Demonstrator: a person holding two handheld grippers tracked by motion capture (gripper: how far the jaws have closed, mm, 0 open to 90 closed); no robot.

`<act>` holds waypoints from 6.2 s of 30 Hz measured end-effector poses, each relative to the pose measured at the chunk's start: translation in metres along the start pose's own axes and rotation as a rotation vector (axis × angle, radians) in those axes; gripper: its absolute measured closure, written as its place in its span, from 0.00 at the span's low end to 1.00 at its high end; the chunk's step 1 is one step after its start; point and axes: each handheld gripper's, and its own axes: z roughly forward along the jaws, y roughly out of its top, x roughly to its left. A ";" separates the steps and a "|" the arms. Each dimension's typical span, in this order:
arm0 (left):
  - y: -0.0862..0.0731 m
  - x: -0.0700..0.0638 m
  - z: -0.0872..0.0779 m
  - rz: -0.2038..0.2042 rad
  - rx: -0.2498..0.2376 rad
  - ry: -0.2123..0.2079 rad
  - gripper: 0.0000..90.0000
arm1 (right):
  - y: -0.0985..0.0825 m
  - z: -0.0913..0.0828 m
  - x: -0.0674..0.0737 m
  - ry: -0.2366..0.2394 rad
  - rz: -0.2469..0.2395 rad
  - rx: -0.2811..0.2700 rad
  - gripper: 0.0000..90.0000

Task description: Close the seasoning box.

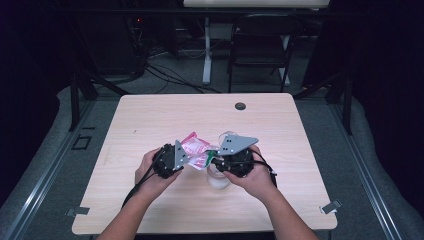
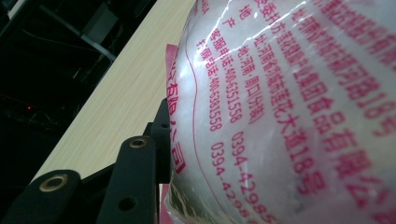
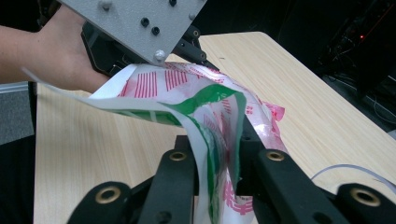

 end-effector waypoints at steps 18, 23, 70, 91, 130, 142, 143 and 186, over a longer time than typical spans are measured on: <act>0.000 -0.002 -0.002 0.052 0.018 0.055 0.68 | -0.006 0.003 -0.008 0.060 0.146 -0.016 1.00; 0.001 -0.003 -0.003 0.086 0.028 0.087 0.68 | -0.007 0.004 -0.008 0.053 0.145 -0.012 1.00; 0.002 -0.019 -0.004 0.309 -0.006 0.316 0.69 | -0.026 0.002 -0.001 0.018 0.154 0.008 1.00; 0.009 -0.017 -0.008 0.393 0.023 0.357 0.69 | -0.029 0.001 -0.003 0.023 0.157 0.015 1.00; 0.016 -0.014 -0.016 0.479 0.034 0.407 0.69 | -0.031 0.002 -0.004 0.032 0.156 0.028 0.99; 0.020 -0.013 -0.017 0.507 0.027 0.424 0.69 | -0.031 0.002 -0.004 0.031 0.150 0.036 0.99; 0.020 -0.013 -0.017 0.509 0.025 0.423 0.69 | -0.031 0.002 -0.004 0.029 0.150 0.035 0.99; 0.017 -0.017 -0.015 0.556 0.038 0.444 0.70 | -0.042 0.013 -0.008 0.027 0.175 0.077 1.00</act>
